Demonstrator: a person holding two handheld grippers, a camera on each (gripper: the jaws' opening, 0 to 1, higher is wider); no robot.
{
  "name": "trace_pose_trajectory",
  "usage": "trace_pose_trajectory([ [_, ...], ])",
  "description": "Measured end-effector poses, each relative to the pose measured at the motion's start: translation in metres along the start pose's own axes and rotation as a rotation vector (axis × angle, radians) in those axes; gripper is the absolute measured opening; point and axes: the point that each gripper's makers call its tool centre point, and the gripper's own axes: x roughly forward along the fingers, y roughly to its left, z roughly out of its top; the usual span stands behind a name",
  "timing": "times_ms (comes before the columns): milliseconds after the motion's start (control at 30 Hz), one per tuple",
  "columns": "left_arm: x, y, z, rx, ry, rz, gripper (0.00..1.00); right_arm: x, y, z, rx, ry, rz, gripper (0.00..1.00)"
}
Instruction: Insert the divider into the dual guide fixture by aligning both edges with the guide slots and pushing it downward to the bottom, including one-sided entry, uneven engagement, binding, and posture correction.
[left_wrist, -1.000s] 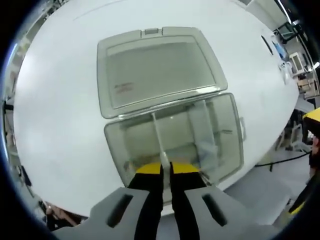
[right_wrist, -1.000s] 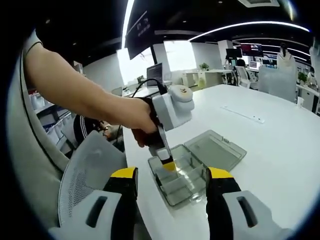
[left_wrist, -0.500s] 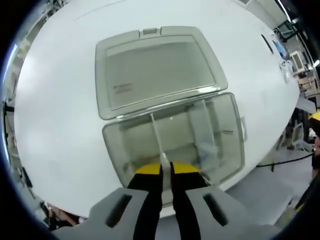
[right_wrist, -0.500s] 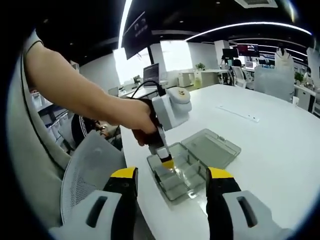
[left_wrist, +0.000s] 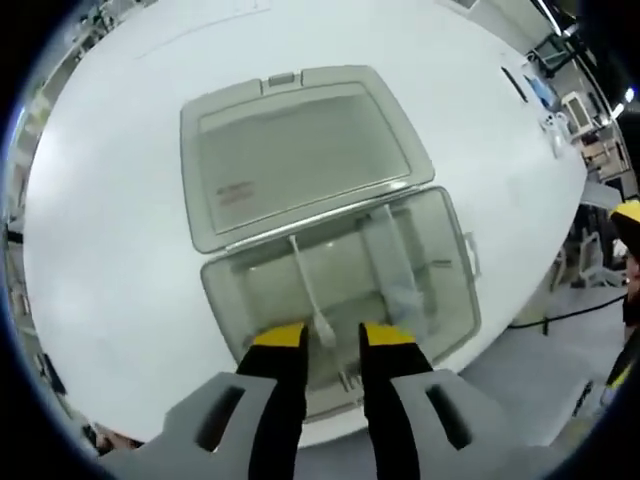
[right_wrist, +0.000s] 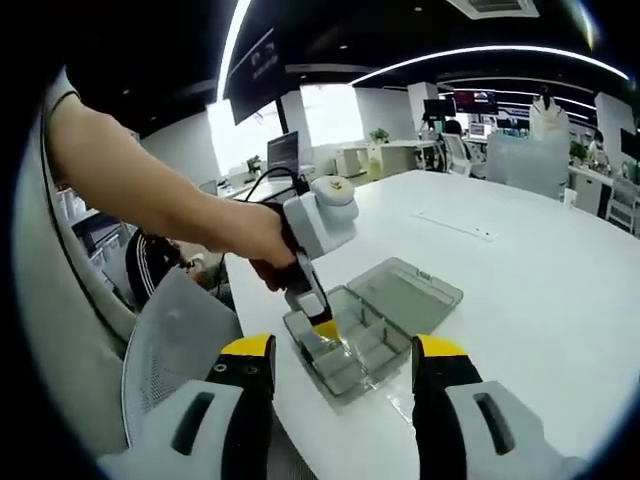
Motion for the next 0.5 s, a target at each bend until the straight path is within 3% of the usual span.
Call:
trace_pose_trajectory([
  [133,-0.006,0.003,0.001,0.020,-0.024,-0.007,0.21,0.000,0.004,0.002,0.000,-0.005,-0.014,0.52],
  [500,-0.030,0.009,-0.003,0.016,-0.161,-0.079,0.30,-0.002,0.005,-0.008,0.015,0.001,-0.048,0.52],
])
